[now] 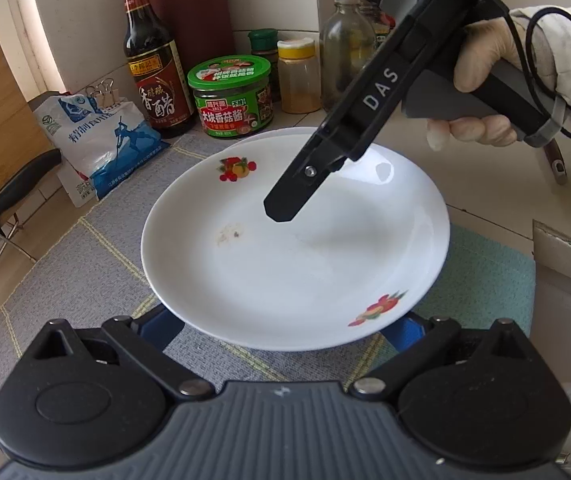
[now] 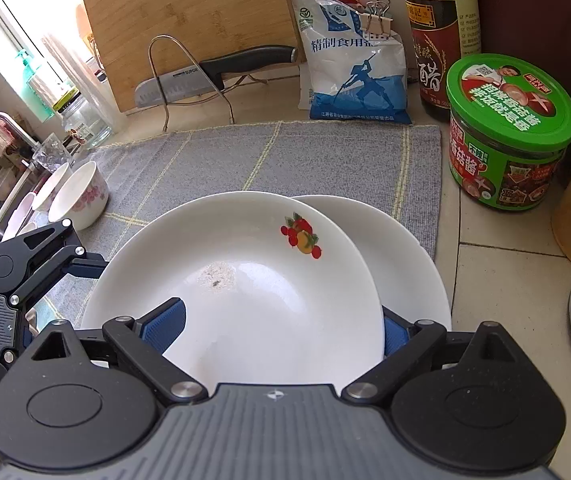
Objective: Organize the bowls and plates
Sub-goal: 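Lift the plate with both tools and carry it toward the plate stack, then lower the plate onto the stack and open both tools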
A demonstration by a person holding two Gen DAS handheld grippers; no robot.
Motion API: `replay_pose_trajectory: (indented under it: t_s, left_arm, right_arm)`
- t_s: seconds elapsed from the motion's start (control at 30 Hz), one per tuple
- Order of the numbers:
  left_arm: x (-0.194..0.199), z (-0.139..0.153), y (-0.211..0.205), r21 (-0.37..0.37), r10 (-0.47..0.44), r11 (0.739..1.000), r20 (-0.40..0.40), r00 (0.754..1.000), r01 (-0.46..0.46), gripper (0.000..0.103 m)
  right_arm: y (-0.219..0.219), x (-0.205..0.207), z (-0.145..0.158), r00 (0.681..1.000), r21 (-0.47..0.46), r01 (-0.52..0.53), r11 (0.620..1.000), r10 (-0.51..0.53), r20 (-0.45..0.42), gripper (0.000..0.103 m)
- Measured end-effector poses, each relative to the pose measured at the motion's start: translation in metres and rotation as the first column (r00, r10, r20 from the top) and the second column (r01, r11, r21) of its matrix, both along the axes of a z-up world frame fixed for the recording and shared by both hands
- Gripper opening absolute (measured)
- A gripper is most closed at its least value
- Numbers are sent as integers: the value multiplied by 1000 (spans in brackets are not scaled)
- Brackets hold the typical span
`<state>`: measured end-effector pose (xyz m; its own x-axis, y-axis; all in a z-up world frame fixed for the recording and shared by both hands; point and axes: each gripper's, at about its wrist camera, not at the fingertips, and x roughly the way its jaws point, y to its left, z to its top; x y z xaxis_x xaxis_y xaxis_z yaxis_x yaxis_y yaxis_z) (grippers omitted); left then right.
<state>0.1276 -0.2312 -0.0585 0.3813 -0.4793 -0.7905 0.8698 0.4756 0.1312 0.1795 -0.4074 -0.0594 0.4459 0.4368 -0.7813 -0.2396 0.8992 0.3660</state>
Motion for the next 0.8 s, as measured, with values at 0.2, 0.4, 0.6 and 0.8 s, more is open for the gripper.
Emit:
replay_pose_trajectory:
  t_s: [0.2, 0.4, 0.6, 0.8]
  left_arm:
    - [4, -1, -1, -4, -4, 1000, -7, 1000, 4, 100]
    - [5, -2, -1, -9, -22, 1000, 1, 1000, 22, 100]
    - [8, -2, -2, -19, -20, 1000, -3, 1000, 19, 100]
    - [8, -2, 0, -25, -16, 1000, -5, 1000, 16, 100]
  right_arm:
    - [-5, -8, 0, 1000, -8, 21, 1000, -21, -5, 99]
    - [-14, -18, 2, 998, -17, 65, 998, -66, -13, 101]
    - [-16, -30, 11, 995, -24, 102, 995, -102, 3, 102]
    - [-15, -39, 19, 992, -59, 127, 990, -126, 18, 103]
